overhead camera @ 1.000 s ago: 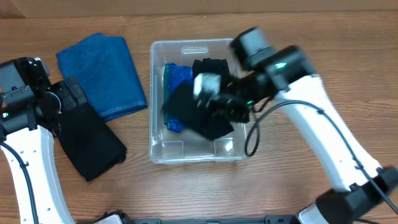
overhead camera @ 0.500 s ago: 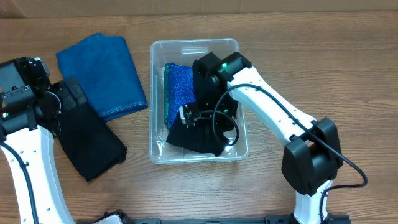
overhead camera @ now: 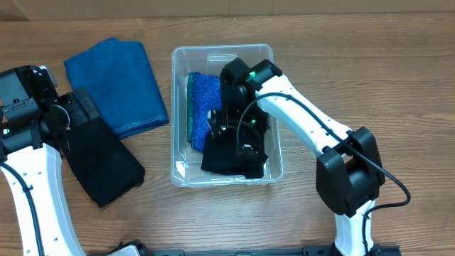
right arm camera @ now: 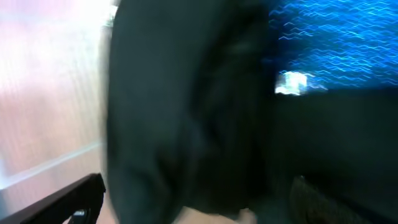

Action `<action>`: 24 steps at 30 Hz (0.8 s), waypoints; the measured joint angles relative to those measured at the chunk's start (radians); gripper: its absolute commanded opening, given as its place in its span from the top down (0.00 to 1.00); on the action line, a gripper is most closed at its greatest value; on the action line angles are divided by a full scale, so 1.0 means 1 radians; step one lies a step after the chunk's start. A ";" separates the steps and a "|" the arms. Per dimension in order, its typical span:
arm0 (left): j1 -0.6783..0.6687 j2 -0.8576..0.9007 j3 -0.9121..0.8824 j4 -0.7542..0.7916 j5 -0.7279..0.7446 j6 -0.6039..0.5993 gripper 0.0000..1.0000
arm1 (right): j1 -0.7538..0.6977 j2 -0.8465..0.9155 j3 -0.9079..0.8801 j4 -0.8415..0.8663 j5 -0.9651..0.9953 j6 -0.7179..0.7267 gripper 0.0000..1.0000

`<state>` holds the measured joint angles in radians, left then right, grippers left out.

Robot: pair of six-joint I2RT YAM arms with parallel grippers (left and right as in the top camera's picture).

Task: Pack container
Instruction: 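Lay the black piece in the bin's front half, retract right arm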

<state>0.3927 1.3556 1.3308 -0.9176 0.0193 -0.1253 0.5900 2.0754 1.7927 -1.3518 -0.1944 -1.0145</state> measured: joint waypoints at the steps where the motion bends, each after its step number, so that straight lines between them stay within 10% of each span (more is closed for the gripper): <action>1: 0.000 0.000 0.000 0.000 0.000 0.000 0.00 | -0.001 -0.014 0.016 0.025 0.025 0.035 0.00; 9: 0.000 0.000 0.000 0.000 0.000 0.000 0.00 | -0.117 -0.317 0.112 0.221 0.196 0.384 0.00; 16: 0.006 0.000 0.000 -0.074 -0.033 -0.045 0.00 | -0.537 -0.448 0.145 0.129 0.172 0.888 0.00; 24: 0.239 0.086 -0.031 -0.129 -0.009 -0.186 0.00 | -0.813 -0.408 0.077 0.095 0.063 1.018 0.00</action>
<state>0.6319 1.4418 1.2995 -1.0470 0.0105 -0.3115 -0.2226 1.6672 1.8694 -1.2568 -0.1318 0.0032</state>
